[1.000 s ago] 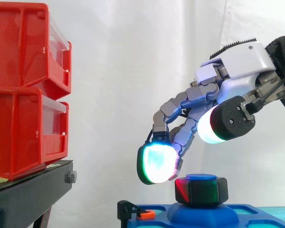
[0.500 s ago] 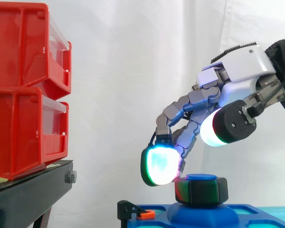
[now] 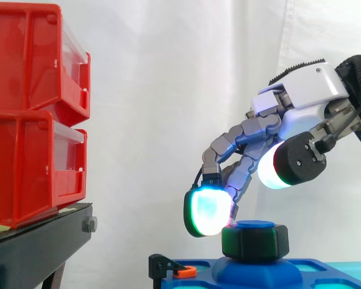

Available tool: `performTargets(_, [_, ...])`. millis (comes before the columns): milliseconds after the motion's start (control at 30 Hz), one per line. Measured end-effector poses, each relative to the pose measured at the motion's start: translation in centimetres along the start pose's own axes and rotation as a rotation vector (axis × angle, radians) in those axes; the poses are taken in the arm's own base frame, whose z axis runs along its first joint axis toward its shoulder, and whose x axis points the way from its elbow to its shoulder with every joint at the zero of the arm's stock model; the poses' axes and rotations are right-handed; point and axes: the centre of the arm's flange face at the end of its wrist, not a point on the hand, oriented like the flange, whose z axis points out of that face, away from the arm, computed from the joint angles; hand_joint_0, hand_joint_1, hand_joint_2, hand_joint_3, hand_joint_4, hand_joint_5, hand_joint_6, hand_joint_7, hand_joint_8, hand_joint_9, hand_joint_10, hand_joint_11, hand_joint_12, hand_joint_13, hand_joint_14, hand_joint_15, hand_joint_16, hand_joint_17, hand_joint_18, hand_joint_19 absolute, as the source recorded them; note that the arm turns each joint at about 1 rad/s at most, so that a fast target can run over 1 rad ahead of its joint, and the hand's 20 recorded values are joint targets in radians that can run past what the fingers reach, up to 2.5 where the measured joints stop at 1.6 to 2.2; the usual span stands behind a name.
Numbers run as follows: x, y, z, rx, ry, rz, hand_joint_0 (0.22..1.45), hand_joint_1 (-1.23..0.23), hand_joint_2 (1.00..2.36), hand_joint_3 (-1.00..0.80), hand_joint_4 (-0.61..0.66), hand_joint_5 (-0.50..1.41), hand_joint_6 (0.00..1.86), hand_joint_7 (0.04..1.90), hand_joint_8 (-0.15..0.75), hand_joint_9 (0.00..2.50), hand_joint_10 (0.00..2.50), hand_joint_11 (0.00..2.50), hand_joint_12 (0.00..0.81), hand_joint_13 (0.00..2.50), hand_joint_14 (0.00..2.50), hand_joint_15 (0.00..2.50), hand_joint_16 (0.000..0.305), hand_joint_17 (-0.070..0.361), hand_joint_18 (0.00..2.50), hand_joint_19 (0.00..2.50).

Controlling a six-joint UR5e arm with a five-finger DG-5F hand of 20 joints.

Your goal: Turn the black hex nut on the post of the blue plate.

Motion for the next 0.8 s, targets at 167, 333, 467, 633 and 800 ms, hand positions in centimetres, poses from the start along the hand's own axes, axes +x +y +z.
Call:
performTargets(167, [0.0, -0.3, -0.2, 0.001, 0.005, -0.002, 0.50, -0.40, 1.00, -0.50, 0.23, -0.15, 0.50, 0.90, 0.264, 0.68, 0.01, 0.29, 0.345, 0.46, 0.00, 0.11, 0.054, 0.122, 0.29, 0.12])
performTargets(333, [0.0, -0.6, -0.3, 0.001, 0.007, -0.002, 0.50, -0.40, 1.00, -0.50, 0.23, -0.15, 0.50, 0.90, 0.264, 0.68, 0.01, 0.29, 0.345, 0.46, 0.00, 0.11, 0.054, 0.122, 0.29, 0.12])
performTargets(467, [-0.1, -0.8, -0.4, 0.002, 0.008, -0.001, 0.50, -0.40, 1.00, -0.50, 0.23, -0.15, 0.50, 0.90, 0.264, 0.68, 0.01, 0.30, 0.345, 0.46, 0.00, 0.11, 0.054, 0.122, 0.29, 0.12])
performTargets(633, [-0.1, -0.9, -0.4, 0.002, 0.008, -0.004, 0.50, -0.40, 1.00, -0.50, 0.23, -0.16, 0.50, 0.90, 0.267, 0.68, 0.01, 0.29, 0.345, 0.46, 0.00, 0.11, 0.054, 0.122, 0.29, 0.12])
performTargets(800, [-0.1, -1.2, -0.6, 0.005, 0.013, -0.008, 0.50, -0.40, 1.00, -0.49, 0.23, -0.16, 0.50, 0.90, 0.265, 0.68, 0.01, 0.30, 0.344, 0.46, 0.00, 0.11, 0.054, 0.122, 0.29, 0.12])
